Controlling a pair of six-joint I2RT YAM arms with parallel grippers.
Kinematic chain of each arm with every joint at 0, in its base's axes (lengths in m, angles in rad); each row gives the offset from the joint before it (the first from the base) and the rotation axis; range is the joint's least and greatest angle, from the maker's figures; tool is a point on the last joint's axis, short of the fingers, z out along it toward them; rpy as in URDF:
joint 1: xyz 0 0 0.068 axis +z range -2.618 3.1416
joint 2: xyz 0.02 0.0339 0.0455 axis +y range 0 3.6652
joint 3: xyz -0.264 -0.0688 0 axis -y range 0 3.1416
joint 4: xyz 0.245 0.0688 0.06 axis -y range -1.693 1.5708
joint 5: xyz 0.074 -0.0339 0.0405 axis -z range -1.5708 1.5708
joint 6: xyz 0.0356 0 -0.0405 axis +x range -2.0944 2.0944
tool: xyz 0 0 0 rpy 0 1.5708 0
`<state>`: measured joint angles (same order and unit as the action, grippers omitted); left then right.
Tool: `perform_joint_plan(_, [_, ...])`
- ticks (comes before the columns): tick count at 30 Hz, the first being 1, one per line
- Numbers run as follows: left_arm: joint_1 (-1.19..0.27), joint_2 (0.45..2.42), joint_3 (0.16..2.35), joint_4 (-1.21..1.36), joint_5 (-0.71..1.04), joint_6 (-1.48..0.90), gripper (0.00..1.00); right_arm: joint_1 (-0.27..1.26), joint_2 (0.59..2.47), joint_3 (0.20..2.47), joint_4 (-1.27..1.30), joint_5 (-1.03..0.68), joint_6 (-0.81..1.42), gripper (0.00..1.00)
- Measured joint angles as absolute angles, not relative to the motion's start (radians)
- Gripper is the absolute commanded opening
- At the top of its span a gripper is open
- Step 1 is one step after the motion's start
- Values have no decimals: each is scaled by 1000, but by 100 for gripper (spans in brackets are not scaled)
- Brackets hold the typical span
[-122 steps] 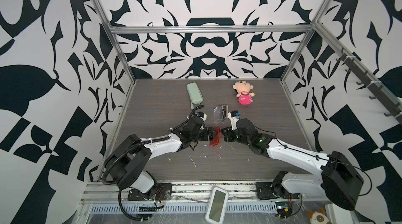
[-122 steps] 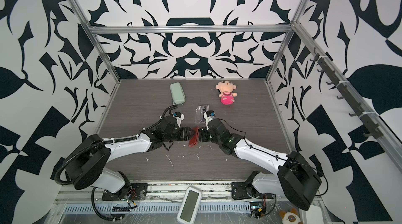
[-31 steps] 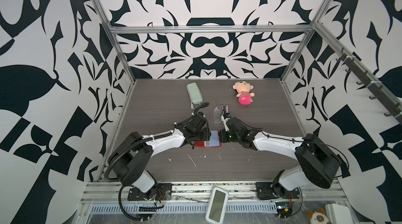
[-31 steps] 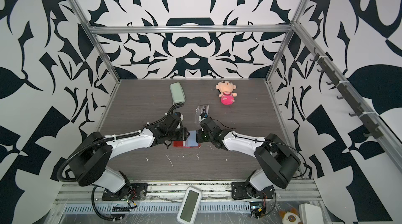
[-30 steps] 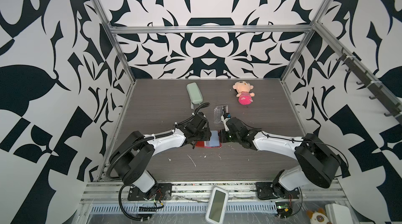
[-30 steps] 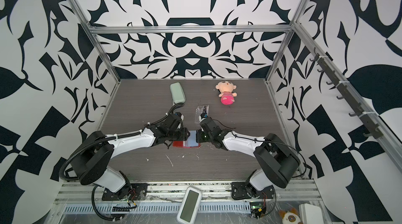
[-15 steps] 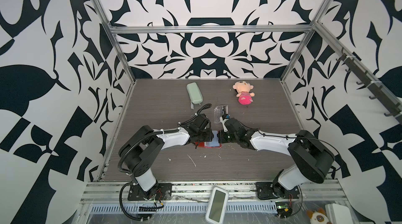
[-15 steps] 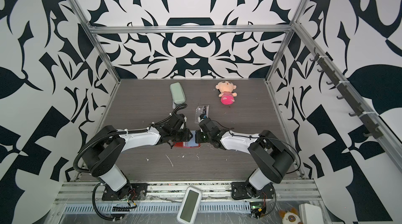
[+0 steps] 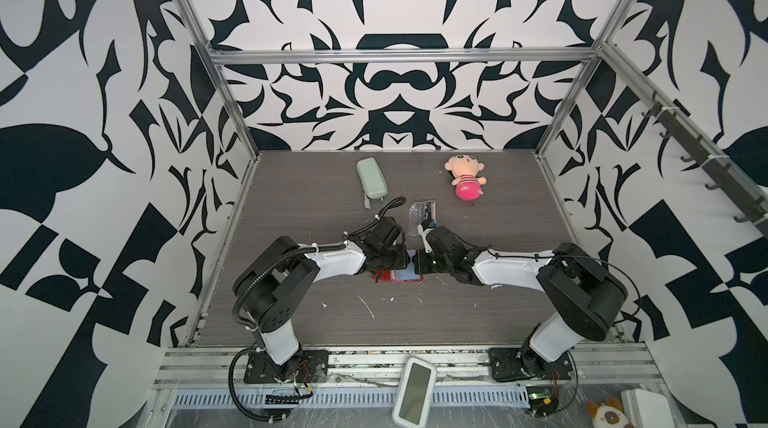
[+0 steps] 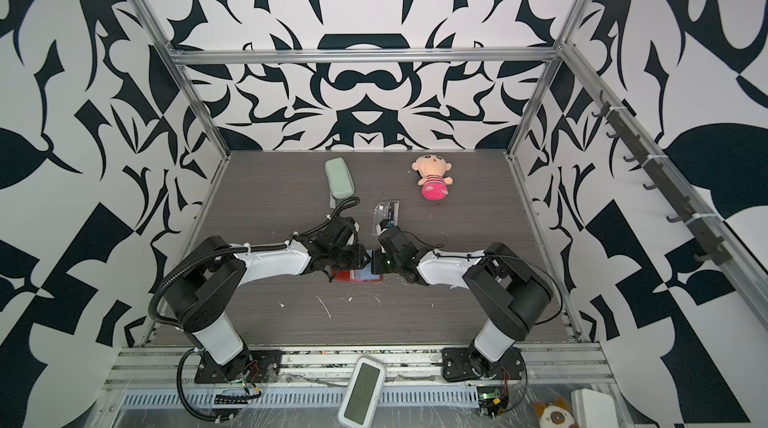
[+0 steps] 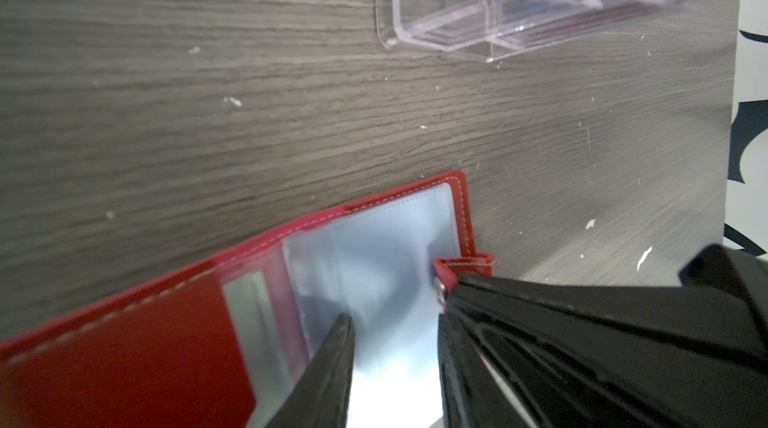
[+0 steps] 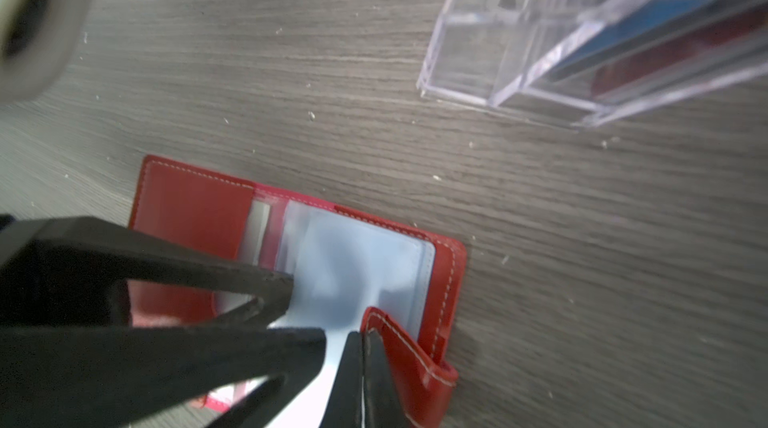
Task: Put the credit cards into the card holder
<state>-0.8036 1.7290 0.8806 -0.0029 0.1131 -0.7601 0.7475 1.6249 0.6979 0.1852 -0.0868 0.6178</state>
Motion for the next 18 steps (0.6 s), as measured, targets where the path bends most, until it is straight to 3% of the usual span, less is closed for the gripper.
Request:
perform_joint_plan(5, [-804, 1745, 892, -2, 122, -767, 35, 748, 1631, 691, 210, -87, 626, 0])
perform_joint_plan(13, [-802, 1766, 904, -4, 128, -784, 0, 748, 1625, 685, 215, -83, 627, 0])
perform_joint_plan(18, [-804, 1758, 903, -14, 107, -782, 0, 748, 1560, 673, 143, -34, 625, 0])
